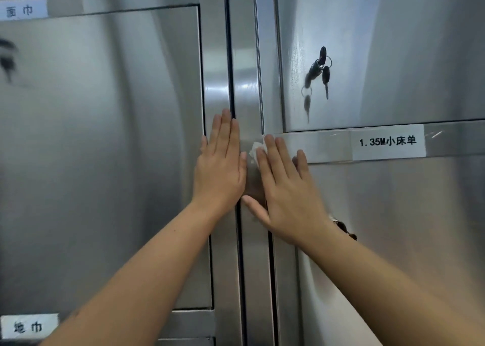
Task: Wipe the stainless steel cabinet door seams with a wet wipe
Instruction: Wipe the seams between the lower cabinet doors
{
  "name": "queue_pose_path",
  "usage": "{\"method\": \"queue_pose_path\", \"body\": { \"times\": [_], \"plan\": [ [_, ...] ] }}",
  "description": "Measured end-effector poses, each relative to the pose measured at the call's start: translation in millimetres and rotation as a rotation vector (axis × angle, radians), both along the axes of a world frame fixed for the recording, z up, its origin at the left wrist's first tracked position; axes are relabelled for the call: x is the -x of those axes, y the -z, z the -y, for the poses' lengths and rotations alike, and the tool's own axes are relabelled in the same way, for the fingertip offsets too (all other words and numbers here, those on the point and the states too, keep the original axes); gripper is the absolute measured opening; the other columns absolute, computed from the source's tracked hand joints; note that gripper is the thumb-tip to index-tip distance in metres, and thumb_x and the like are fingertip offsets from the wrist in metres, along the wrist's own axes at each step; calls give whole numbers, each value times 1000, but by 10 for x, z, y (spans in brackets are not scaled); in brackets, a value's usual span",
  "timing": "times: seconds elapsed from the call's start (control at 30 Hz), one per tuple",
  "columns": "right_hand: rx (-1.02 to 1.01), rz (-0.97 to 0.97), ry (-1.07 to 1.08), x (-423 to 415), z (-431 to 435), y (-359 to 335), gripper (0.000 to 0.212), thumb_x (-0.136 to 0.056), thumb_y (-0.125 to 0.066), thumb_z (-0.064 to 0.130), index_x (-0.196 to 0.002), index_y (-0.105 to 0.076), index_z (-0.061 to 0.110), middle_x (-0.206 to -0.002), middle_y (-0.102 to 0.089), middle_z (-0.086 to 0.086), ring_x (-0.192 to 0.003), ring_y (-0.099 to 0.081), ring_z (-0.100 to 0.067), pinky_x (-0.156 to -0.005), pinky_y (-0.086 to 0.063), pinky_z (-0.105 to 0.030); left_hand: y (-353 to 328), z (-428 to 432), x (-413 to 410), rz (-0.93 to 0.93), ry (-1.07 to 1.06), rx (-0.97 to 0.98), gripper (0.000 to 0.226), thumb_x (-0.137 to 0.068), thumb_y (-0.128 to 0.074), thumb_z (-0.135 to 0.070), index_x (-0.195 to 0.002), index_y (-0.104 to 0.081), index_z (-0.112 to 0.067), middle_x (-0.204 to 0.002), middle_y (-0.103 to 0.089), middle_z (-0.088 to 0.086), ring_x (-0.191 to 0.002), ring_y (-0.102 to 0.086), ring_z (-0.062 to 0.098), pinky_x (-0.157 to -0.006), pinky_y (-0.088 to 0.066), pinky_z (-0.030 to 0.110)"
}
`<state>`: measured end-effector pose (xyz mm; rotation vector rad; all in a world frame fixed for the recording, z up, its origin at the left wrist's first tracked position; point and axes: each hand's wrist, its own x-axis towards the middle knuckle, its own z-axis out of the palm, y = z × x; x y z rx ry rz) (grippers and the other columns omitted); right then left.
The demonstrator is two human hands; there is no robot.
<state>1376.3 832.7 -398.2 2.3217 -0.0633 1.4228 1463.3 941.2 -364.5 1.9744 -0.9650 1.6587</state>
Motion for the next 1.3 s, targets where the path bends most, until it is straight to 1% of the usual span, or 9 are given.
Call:
{"method": "queue_pose_path", "body": {
  "times": [0.1, 0.23, 0.37, 0.47, 0.8, 0.87, 1.03, 1.17, 1.3],
  "plan": [
    [32, 92, 13, 0, 19, 214, 80, -86, -25, 56, -138, -39, -3, -145, -30, -26, -135, -29, -39, -106, -25, -55, 231, 59, 42, 19, 17, 46, 55, -94, -28, -22, -142, -20, 3, -150, -6, 14, -138, -3, 27, -112, -7, 43],
    [75, 106, 103, 1, 185, 515, 75, -88, -25, 55, -131, -49, -3, -141, -38, -24, -132, -36, -36, -108, -24, -54, 487, 58, -14, 66, -1, 49, 55, -93, -26, -24, -141, -23, 3, -150, -17, 18, -139, -13, 30, -113, -11, 42],
    [86, 105, 173, -16, 306, 719, 73, -90, -27, 54, -134, -46, -1, -145, -34, -20, -135, -32, -32, -108, -20, -49, 537, 65, -37, 91, -19, 56, 57, -92, -29, -24, -142, -25, 3, -150, -20, 20, -140, -16, 28, -114, -9, 39],
    [68, 173, 176, -30, 295, 736, 75, -90, -28, 54, -136, -42, -4, -146, -31, -21, -136, -29, -33, -109, -12, -50, 536, 59, -31, 88, -13, 51, 59, -91, -29, -25, -142, -25, 3, -151, -19, 19, -140, -15, 28, -114, -7, 38],
    [68, 422, 160, 71, 201, 571, 75, -94, -23, 50, -139, -29, -10, -148, -18, -23, -138, -20, -36, -110, -6, -54, 547, 65, -50, 109, -33, 59, 60, -90, -30, -25, -143, -23, 3, -151, -17, 18, -140, -14, 27, -114, -9, 41],
    [42, 391, 167, 60, 216, 567, 76, -94, -23, 51, -139, -29, -10, -148, -22, -25, -137, -22, -38, -110, -7, -54, 548, 67, -52, 114, -34, 62, 60, -89, -30, -25, -142, -24, 3, -151, -16, 17, -140, -14, 27, -114, -9, 40],
    [-17, 269, 136, -60, 289, 568, 80, -90, -24, 54, -136, -34, -11, -145, -26, -31, -134, -27, -43, -107, -25, -57, 547, 64, -52, 110, -32, 65, 61, -89, -30, -26, -143, -23, 3, -151, -15, 17, -141, -13, 27, -114, -9, 40],
    [-65, 296, 53, -143, 307, 562, 81, -89, -26, 56, -140, -27, -7, -146, -22, -30, -136, -23, -44, -107, -24, -57, 558, 63, -57, 116, -32, 60, 61, -89, -31, -25, -143, -23, 3, -152, -16, 17, -141, -13, 26, -114, -9, 41],
    [-135, 297, 13, -171, 278, 728, 78, -88, -28, 57, -141, -33, 0, -147, -20, -30, -137, -19, -44, -112, -15, -53, 583, 57, -58, 119, -33, 55, 61, -90, -31, -26, -143, -22, 2, -152, -14, 16, -141, -11, 26, -114, -6, 39]
  ]
}}
